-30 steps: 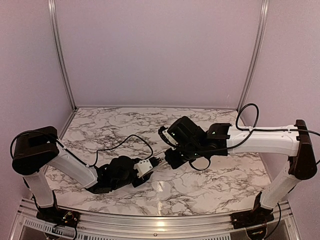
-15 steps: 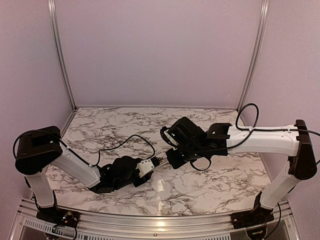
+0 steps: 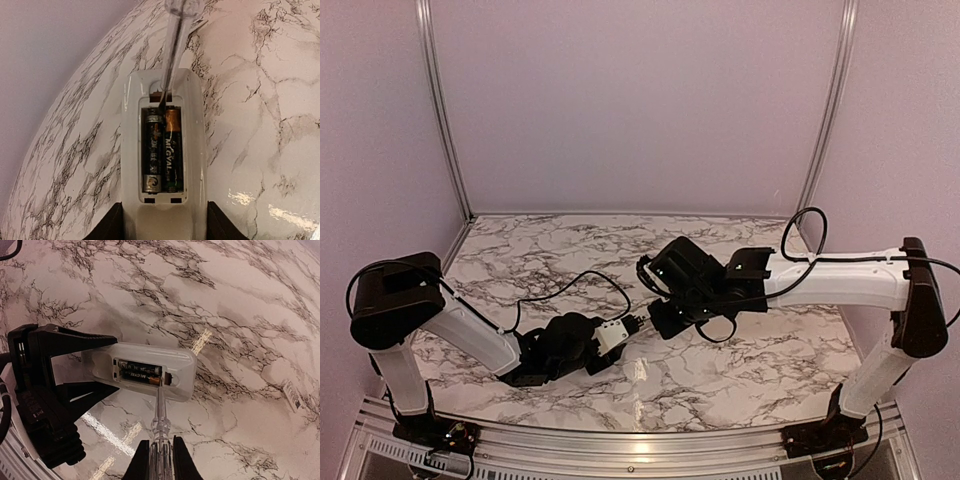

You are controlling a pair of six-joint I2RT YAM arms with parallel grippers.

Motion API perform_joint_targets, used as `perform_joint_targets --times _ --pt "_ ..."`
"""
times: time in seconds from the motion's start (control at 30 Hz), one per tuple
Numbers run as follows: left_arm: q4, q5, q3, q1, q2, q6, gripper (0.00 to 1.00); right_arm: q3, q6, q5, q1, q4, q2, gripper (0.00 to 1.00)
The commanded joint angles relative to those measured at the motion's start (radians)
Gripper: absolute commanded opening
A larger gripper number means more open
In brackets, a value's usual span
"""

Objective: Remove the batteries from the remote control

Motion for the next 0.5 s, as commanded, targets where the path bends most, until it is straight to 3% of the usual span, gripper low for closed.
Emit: perform_joint_targets --times 0.0,0.47 --pt "0.003 -0.004 0.026 -0.009 0.009 -0.009 0.0 0.044 -0.003 0.022 0.007 0.015 0.011 0.0" --pt "-0.027 -0.026 0.057 -0.009 0.035 -0.02 0.0 0.058 0.004 0.05 0.017 0.006 0.015 0.0"
